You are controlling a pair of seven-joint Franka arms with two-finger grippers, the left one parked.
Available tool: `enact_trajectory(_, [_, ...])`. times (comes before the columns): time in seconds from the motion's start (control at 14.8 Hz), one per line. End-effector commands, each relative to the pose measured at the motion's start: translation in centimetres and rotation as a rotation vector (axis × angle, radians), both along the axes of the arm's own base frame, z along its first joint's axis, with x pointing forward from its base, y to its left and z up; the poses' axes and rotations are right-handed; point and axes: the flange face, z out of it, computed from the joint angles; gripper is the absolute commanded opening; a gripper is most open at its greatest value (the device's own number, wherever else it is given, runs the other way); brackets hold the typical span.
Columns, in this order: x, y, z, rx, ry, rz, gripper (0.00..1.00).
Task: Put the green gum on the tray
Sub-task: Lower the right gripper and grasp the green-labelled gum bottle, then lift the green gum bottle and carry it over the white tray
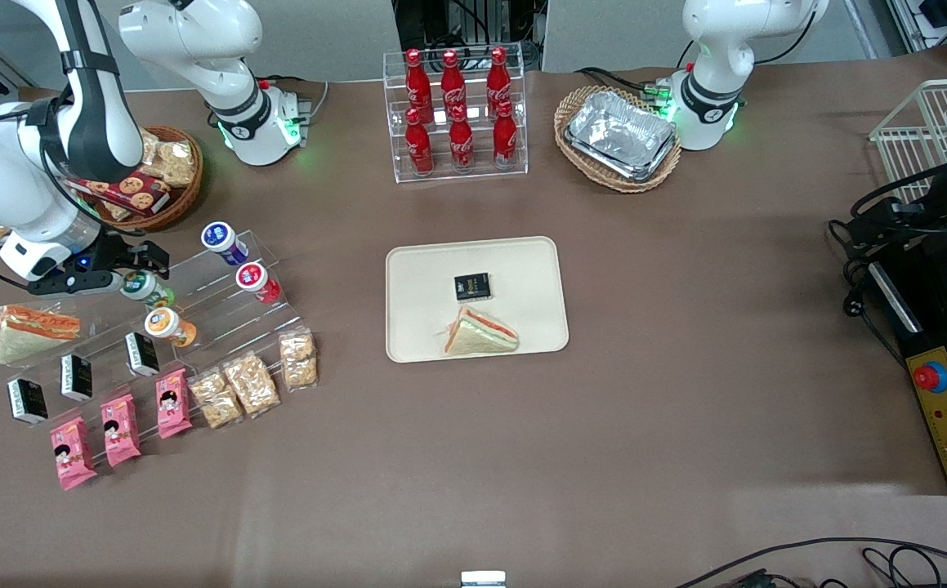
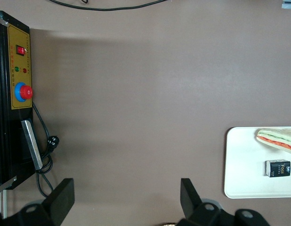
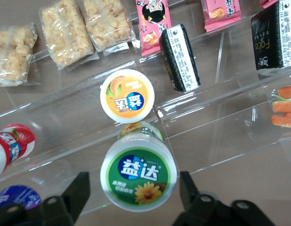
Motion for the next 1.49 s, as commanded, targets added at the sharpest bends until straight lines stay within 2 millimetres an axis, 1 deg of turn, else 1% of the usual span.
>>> enact_trajectory(0.0, [0.2,0.1,-0.6,-0.019,-0.009,-0.004,0.70])
enact_trajectory(0.14, [0.2,0.1,-0.7,-0.019,-0.007,-0.004,0.50])
enact_trajectory(0.2, [0.2,0.0,-0.6,-0.019,-0.009,-0.006,0.42])
enact_trajectory(0.34, [0.3,0.0,-0.5,-0.017,-0.012,-0.008,0.37])
enact_trajectory(0.41, [0.4,0.1,-0.3,-0.018,-0.015,-0.005,0.30])
enact_trajectory(0.54, [0.7,0.2,0.9,-0.020,-0.030,-0.002,0.29])
enact_trajectory(0.68, [1.2,0.0,3.7,-0.022,-0.057,0.006,0.29])
enact_trajectory(0.74, [1.5,-0.1,5.6,-0.023,-0.057,0.004,0.29])
enact_trajectory(0.88, [2.4,-0.3,10.4,-0.020,-0.024,-0.006,0.29])
enact_trajectory(0.95, [2.8,0.1,12.9,-0.018,-0.006,-0.006,0.29])
enact_trajectory(1.02, [3.1,1.3,15.5,-0.015,0.008,0.012,0.29])
enact_trajectory(1.08, [3.3,2.8,17.7,-0.016,0.012,0.023,0.29])
enact_trajectory(1.15, [3.3,4.1,19.3,-0.016,0.018,0.007,0.29])
enact_trajectory(1.22, [3.2,7.0,20.4,-0.017,0.024,-0.001,0.29])
enact_trajectory(1.29, [3.0,9.6,21.2,-0.017,0.031,-0.026,0.29])
enact_trajectory(1.42, [2.4,16.1,21.7,0.003,0.029,-0.090,0.29])
